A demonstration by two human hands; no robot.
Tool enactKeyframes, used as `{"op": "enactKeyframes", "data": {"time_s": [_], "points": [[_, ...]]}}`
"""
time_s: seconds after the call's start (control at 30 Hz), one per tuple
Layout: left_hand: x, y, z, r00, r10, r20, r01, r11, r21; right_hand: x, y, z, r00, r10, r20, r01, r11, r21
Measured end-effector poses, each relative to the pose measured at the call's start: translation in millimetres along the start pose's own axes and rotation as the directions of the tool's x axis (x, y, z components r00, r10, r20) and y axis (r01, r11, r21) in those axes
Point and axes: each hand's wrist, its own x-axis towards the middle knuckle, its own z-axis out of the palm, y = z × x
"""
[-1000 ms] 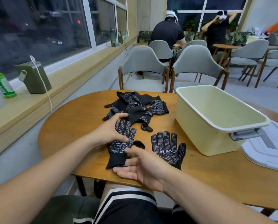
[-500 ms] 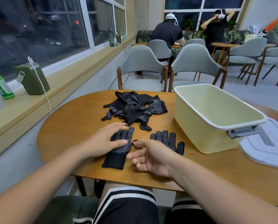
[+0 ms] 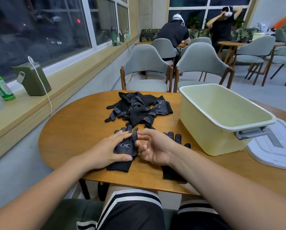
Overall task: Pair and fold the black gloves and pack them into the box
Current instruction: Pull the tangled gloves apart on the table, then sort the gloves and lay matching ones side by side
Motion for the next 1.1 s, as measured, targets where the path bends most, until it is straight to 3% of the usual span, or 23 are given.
{"op": "enactKeyframes", "data": {"time_s": [0.1,0.2,0.27,0.3,0.33,0.4,0.47,0.57,0.7,0.83,0.97,1.1], "points": [[-2,0,0,1.0,-0.009,-0.003,0.009,1.0,-0.006,-4,-3,2,0.995,-0.077,-0.064,0.069,0.991,-0.116],[-2,-3,1,1.0,-0.01,0.008,0.01,1.0,0.016,-4,-3,1,0.918,-0.34,-0.204,0.229,0.874,-0.429],[-1,-4,2,1.0,-0.006,0.019,0.005,0.998,0.055,-5,-1,-2,0.799,-0.576,-0.175,0.287,0.62,-0.73],[-1,-5,2,0.999,-0.004,0.032,0.001,0.996,0.089,-6,0,-5,0.732,-0.677,-0.081,0.28,0.406,-0.87],[-1,-4,4,0.999,-0.003,0.047,-0.004,0.991,0.134,-6,2,-9,0.687,-0.726,0.044,0.256,0.185,-0.949],[-2,-4,7,0.997,-0.004,0.075,-0.013,0.973,0.23,-7,8,-15,0.693,-0.676,0.252,0.229,-0.125,-0.965],[-4,-2,9,0.995,-0.02,0.097,-0.009,0.957,0.289,-5,17,-23,0.731,-0.568,0.378,0.226,-0.321,-0.919],[-6,1,8,0.992,-0.04,0.117,0.001,0.948,0.319,-6,24,-29,0.734,-0.505,0.453,0.192,-0.486,-0.853],[-5,4,3,0.991,-0.052,0.125,0.008,0.945,0.328,-18,24,-29,0.737,-0.478,0.477,0.156,-0.566,-0.809],[8,10,-5,0.999,-0.014,-0.046,0.025,0.964,0.266,-33,15,-39,0.678,-0.557,0.48,0.21,-0.479,-0.852],[38,21,-14,0.972,-0.004,-0.233,0.077,0.949,0.304,-47,3,-68,0.619,-0.678,0.395,0.127,-0.41,-0.903],[72,31,-16,0.947,0.016,-0.322,0.087,0.949,0.302,-55,4,-96,0.523,-0.789,0.322,0.101,-0.318,-0.943]]}}
